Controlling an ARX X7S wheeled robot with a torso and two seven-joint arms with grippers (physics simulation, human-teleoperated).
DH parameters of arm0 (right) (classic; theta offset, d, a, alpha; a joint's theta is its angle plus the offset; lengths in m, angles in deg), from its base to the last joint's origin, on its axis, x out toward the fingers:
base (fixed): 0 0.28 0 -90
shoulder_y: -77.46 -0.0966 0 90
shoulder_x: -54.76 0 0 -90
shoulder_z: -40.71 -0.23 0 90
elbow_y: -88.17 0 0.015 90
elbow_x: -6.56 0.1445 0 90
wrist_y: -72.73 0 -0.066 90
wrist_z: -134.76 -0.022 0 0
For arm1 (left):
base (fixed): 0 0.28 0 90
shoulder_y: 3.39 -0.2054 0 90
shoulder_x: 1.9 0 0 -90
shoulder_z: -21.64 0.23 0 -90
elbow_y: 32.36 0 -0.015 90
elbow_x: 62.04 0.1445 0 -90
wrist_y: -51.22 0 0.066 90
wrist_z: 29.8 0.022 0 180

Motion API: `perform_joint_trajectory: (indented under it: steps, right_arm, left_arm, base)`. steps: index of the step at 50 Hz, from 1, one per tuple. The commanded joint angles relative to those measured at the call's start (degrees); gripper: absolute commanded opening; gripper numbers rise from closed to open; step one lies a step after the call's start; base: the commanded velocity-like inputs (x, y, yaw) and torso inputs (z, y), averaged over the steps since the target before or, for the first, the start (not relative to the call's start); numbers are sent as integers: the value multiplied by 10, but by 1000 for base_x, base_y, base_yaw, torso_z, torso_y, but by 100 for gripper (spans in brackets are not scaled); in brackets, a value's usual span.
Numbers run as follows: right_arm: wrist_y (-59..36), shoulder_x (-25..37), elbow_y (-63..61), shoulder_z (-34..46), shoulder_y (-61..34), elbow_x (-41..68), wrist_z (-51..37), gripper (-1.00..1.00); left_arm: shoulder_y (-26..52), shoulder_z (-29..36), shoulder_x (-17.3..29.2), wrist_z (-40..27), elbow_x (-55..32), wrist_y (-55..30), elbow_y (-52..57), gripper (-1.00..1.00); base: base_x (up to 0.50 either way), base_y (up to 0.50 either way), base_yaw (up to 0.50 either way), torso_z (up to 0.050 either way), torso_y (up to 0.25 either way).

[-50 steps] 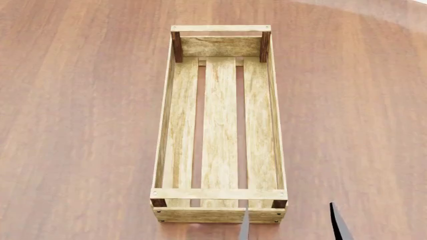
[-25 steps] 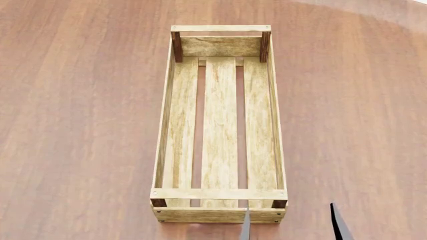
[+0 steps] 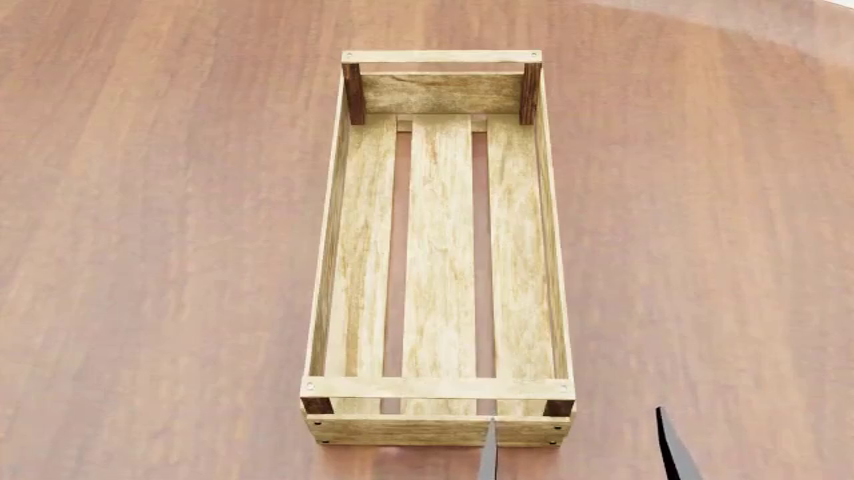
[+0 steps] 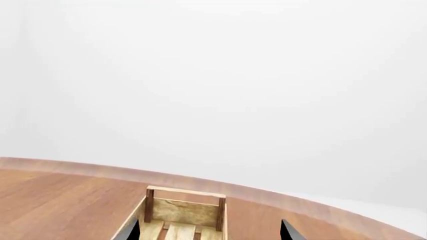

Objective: Stack the right bowl on the left bowl and place them in the tray.

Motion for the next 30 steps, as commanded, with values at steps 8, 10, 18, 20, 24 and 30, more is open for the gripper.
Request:
perform_joint_trajectory:
  steps: [8, 10, 18, 20, 24, 30]
  right_arm:
    - [-2, -9, -3, -12, -1, -10, 9, 100]
    - [-2, -8, -3, -12, -1, -10, 8, 100]
    - [-5, -7, -6, -12, 0, -10, 7, 100]
    - [-3, -7, -4, -12, 0, -10, 7, 100]
    - [-2, -7, -2, -11, 0, -10, 6, 100]
    - [-3, -6, -3, -10, 0, -11, 6, 100]
  left_arm:
    - [12, 4, -15, 16, 33, 9, -16, 100]
    - [15, 6, -16, 17, 34, 9, -20, 100]
    - [20, 10, -18, 23, 39, 12, -38, 100]
    - [20, 10, -18, 23, 39, 12, -40, 100]
    - [21, 10, -19, 23, 40, 13, -44, 100]
    - [22, 14, -21, 25, 43, 14, -45, 100]
  base:
    - [0, 0, 0, 0, 0]
    - [0, 0, 0, 0, 0]
    - [0, 0, 0, 0, 0]
    - [0, 0, 0, 0, 0]
    - [0, 0, 0, 0, 0]
    - [0, 0, 0, 0, 0]
